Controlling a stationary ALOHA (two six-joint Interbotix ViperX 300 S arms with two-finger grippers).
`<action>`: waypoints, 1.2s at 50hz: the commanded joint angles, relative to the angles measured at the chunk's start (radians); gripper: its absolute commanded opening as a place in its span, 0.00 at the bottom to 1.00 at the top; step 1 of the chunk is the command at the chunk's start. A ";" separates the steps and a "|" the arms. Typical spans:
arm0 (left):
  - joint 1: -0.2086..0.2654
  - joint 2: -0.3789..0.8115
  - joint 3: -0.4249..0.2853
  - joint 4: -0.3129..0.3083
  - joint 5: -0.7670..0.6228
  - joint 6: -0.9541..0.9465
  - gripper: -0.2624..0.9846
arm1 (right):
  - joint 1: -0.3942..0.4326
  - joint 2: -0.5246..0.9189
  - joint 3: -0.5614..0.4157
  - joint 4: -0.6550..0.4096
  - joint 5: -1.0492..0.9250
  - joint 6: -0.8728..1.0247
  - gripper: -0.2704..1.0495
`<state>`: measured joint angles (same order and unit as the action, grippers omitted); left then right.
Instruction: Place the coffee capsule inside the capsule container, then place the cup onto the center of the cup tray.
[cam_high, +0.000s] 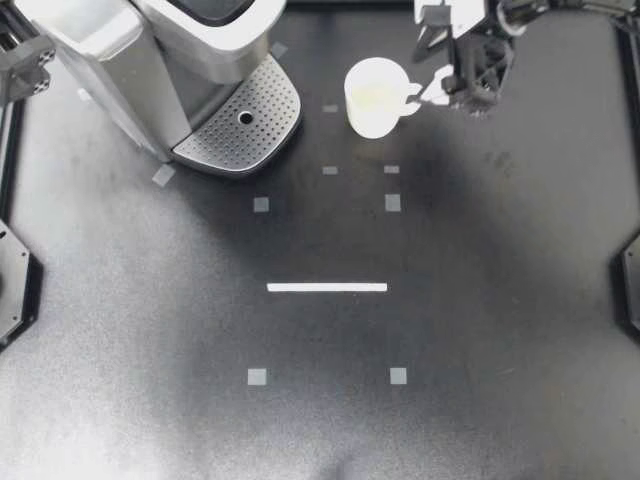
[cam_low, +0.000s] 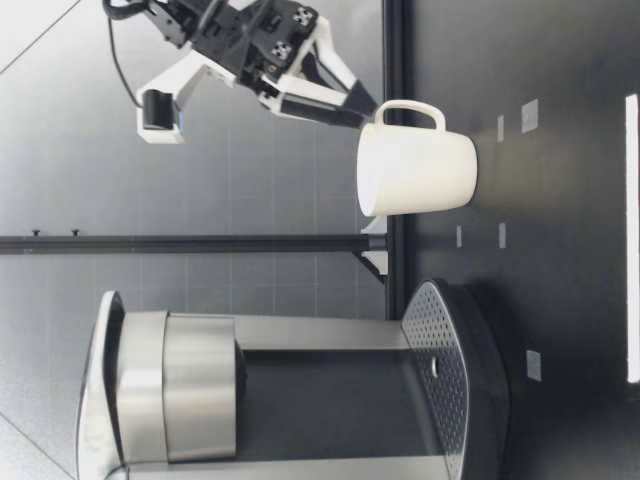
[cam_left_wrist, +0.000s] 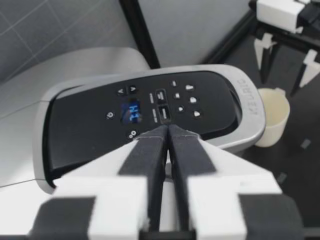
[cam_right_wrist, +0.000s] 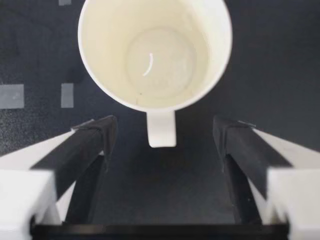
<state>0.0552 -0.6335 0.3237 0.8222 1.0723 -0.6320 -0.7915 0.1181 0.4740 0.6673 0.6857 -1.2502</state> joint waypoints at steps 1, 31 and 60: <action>0.003 -0.014 -0.002 0.008 -0.017 -0.003 0.33 | 0.011 -0.008 -0.011 0.005 -0.008 0.003 0.76; 0.003 -0.028 0.025 0.008 -0.034 -0.006 0.33 | 0.028 0.014 0.021 0.005 -0.089 0.005 0.74; 0.003 -0.028 0.040 0.009 -0.051 -0.006 0.33 | 0.038 0.031 0.014 0.008 -0.089 0.009 0.47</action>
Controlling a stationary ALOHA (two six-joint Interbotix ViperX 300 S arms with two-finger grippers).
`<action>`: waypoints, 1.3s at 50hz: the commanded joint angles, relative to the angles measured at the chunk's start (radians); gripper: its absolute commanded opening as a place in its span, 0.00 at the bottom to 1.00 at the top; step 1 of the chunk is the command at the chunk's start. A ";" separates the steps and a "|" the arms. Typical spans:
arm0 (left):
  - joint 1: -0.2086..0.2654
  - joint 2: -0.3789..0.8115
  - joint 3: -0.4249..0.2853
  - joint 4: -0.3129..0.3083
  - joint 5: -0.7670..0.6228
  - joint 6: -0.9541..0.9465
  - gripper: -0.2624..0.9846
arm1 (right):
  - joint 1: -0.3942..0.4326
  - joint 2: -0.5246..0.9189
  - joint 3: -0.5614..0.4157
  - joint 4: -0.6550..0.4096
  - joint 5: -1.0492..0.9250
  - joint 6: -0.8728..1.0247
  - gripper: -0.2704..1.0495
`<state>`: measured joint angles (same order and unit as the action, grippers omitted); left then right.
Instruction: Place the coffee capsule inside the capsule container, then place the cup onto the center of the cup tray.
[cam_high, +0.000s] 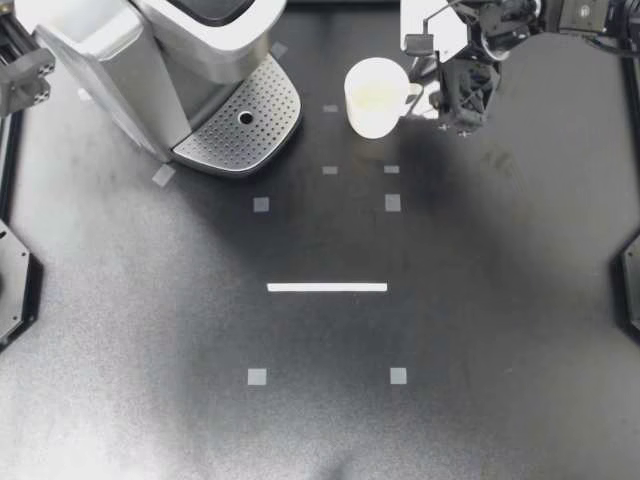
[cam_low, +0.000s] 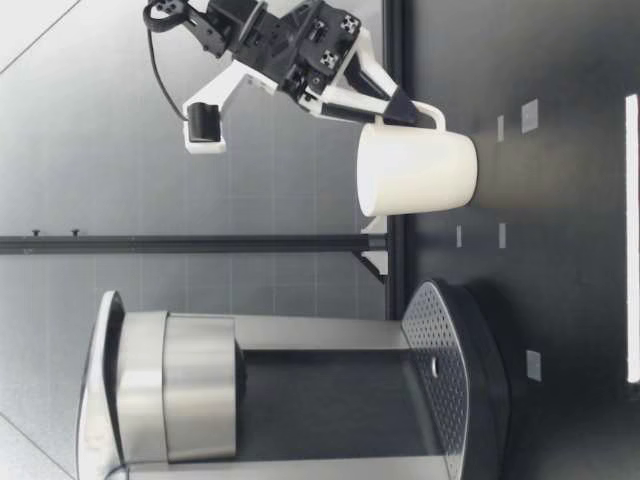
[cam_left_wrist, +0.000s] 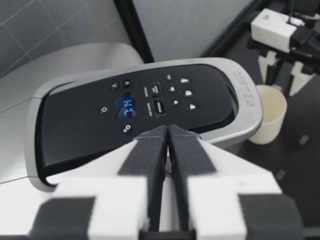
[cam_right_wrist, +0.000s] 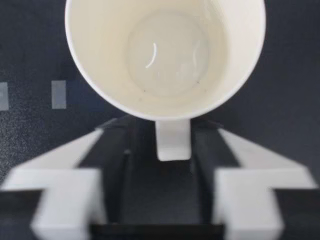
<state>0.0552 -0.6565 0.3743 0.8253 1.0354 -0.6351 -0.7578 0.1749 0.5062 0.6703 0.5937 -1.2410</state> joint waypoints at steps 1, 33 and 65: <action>0.003 -0.006 -0.011 0.006 -0.018 -0.005 0.33 | 0.005 -0.026 -0.018 0.005 0.003 0.000 0.45; 0.003 -0.043 0.021 0.009 -0.083 -0.034 0.33 | 0.072 -0.109 -0.051 0.057 0.018 0.087 0.27; 0.003 -0.051 0.031 0.008 -0.086 -0.035 0.33 | 0.166 0.061 -0.284 0.087 0.025 0.100 0.27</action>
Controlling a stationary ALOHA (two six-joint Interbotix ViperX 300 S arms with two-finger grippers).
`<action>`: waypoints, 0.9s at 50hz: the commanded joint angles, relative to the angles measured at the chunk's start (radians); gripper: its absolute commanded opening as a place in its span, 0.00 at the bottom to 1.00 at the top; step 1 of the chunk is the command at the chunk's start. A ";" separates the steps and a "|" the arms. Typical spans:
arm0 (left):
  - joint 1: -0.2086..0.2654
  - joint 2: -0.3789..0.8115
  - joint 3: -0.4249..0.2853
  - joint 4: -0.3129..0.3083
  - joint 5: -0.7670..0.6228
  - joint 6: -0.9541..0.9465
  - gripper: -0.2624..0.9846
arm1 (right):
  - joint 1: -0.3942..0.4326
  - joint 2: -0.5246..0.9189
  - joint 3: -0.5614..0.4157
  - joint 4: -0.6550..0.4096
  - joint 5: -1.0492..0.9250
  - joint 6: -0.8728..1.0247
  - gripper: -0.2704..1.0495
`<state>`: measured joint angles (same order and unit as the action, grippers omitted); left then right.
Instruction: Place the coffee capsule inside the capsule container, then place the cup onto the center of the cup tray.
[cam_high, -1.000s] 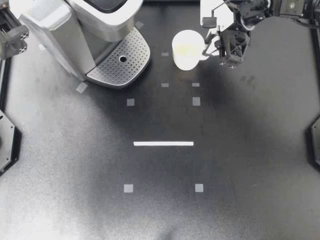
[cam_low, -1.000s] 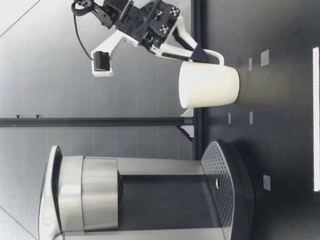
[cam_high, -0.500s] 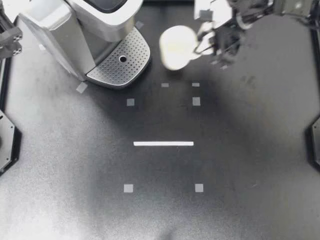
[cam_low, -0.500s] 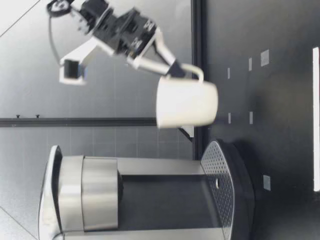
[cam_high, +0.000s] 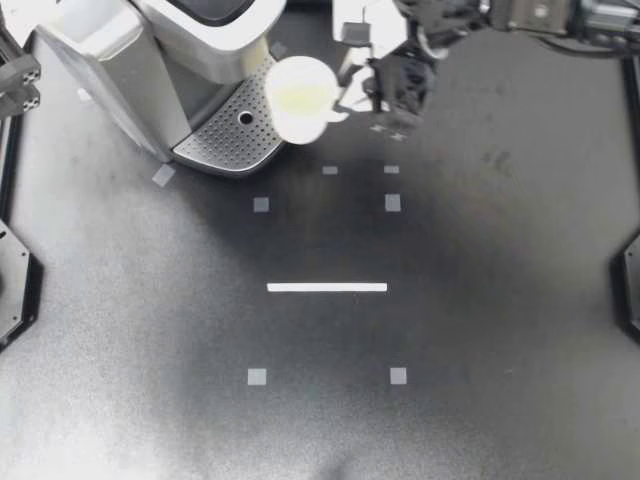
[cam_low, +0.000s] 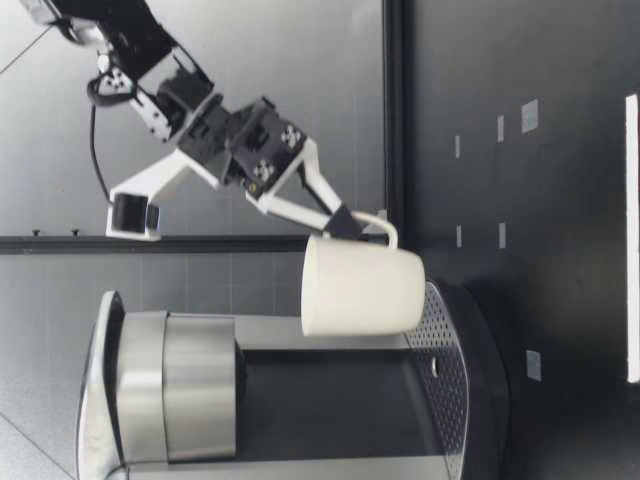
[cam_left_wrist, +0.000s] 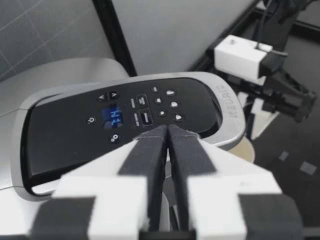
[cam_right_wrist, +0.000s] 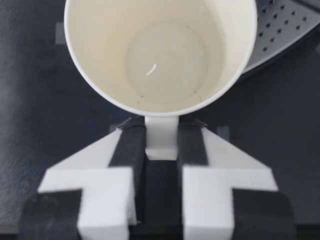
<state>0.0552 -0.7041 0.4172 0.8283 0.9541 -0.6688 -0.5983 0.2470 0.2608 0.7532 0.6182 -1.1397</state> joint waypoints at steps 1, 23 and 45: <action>0.003 -0.003 -0.012 0.005 -0.005 -0.002 0.33 | 0.008 -0.009 -0.041 0.006 0.000 -0.002 0.27; 0.003 -0.005 -0.011 0.005 -0.003 -0.002 0.33 | 0.035 0.061 -0.126 0.003 0.002 -0.002 0.27; 0.003 -0.017 -0.003 0.005 -0.002 -0.002 0.33 | 0.046 0.115 -0.184 0.003 0.002 -0.002 0.27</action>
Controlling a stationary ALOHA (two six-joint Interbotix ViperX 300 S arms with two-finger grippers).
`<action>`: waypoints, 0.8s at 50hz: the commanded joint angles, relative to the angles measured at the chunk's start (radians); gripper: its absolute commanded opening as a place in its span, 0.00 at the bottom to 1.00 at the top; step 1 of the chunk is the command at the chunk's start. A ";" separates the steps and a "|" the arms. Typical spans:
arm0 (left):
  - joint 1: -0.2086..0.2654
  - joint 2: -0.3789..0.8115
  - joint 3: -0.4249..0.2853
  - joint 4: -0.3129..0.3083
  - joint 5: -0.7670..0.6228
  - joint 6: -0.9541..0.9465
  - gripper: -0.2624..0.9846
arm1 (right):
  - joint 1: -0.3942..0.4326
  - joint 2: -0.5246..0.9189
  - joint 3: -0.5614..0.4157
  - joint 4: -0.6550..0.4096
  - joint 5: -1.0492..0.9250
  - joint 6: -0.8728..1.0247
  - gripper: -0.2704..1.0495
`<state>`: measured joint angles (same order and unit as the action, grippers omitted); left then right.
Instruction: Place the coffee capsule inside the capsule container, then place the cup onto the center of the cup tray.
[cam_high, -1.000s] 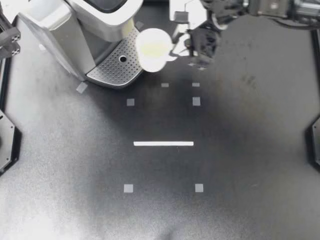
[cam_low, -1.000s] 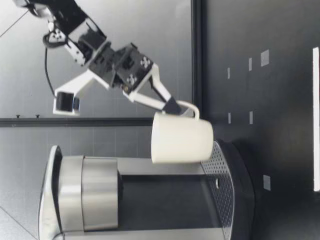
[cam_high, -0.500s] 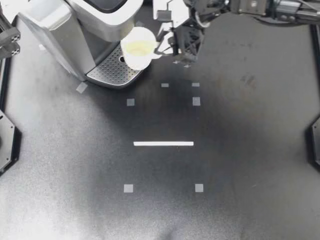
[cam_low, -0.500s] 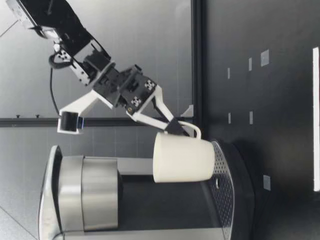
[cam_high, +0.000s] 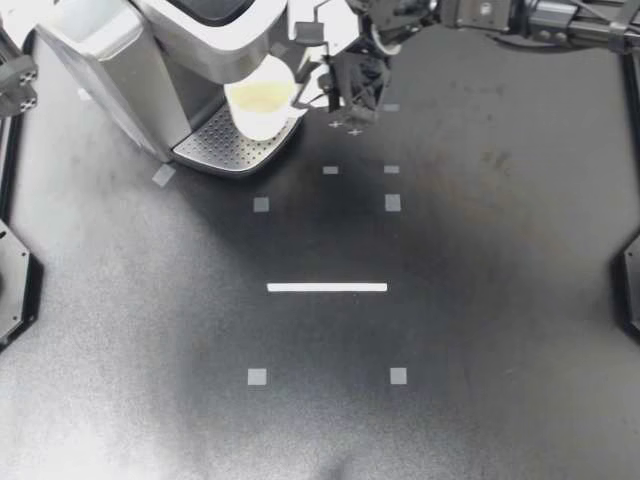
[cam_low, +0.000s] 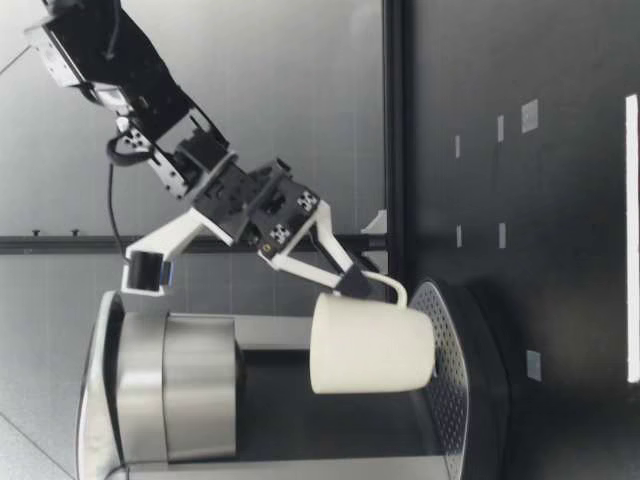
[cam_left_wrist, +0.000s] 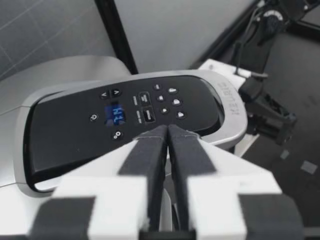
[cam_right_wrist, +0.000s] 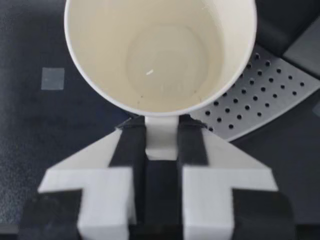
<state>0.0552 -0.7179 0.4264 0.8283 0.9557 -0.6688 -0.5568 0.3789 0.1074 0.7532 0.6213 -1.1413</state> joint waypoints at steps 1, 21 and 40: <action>0.003 -0.003 -0.012 0.005 -0.003 -0.002 0.33 | 0.005 -0.015 -0.032 0.003 -0.003 0.000 0.27; 0.003 -0.005 -0.012 0.005 -0.005 -0.002 0.33 | 0.009 0.011 -0.064 0.002 -0.009 0.000 0.27; 0.003 -0.003 -0.011 0.005 -0.008 -0.003 0.33 | 0.011 0.009 -0.060 0.002 -0.002 -0.002 0.37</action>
<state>0.0552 -0.7194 0.4264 0.8283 0.9557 -0.6703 -0.5507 0.4096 0.0706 0.7517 0.6197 -1.1428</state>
